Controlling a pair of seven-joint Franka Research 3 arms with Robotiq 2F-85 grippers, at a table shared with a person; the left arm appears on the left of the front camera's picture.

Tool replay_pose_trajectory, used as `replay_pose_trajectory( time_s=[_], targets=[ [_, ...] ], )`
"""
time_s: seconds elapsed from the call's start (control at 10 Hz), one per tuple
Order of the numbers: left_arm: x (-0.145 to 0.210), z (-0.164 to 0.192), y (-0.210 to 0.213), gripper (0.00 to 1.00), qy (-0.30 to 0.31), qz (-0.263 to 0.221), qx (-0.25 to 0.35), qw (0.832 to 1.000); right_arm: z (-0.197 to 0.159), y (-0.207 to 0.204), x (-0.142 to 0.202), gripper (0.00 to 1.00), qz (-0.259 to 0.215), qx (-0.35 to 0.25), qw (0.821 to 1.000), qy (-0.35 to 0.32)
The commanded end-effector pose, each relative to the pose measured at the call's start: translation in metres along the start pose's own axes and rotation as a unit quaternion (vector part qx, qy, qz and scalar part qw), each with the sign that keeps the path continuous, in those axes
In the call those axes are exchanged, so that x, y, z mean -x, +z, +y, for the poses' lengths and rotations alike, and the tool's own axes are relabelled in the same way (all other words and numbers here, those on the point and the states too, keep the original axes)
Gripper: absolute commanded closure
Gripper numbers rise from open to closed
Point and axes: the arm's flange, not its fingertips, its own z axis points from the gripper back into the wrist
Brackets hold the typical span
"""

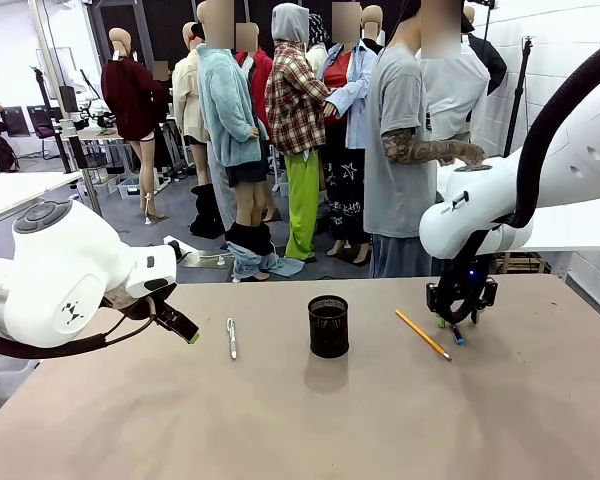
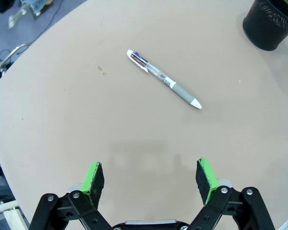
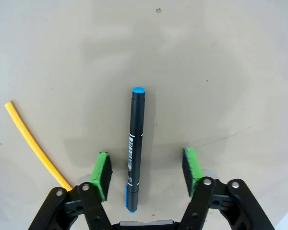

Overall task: Place the pens into the pen holder.
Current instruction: Pick up a writing instrument from the table and place it into the Pen holder.

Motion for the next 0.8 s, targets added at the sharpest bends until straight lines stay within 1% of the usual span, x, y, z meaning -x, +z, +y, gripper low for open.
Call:
replay_pose_trajectory(
  time_s=[0.0, 0.1, 0.2, 0.4, 0.6, 0.7],
  targets=[
    [0.000, 0.002, 0.001, 0.00, 0.002, -0.001, 0.000, 1.000, 0.005, 0.000, -0.002, 0.76, -0.002, 0.017, 1.000, -0.004],
    [0.000, 0.002, 0.001, 0.00, 0.002, -0.001, 0.000, 1.000, 0.003, -0.001, -0.004, 0.96, 0.002, 0.010, 1.000, -0.008],
    [0.000, 0.002, 0.001, 0.00, 0.002, -0.001, 0.000, 1.000, 0.005, -0.002, -0.003, 1.00, 0.007, 0.006, 1.000, -0.003],
    [0.000, 0.002, 0.001, 0.00, 0.002, -0.001, 0.000, 1.000, 0.006, -0.001, -0.002, 1.00, 0.024, -0.001, 1.000, 0.009],
    [0.000, 0.002, 0.001, 0.00, 0.002, -0.001, 0.000, 1.000, 0.007, 0.009, 0.005, 1.00, 0.045, -0.007, 0.998, 0.048],
    [0.000, 0.002, 0.001, 0.00, 0.002, -0.001, 0.000, 1.000, 0.007, 0.021, 0.013, 1.00, 0.046, -0.020, 0.995, 0.084]
  ],
)
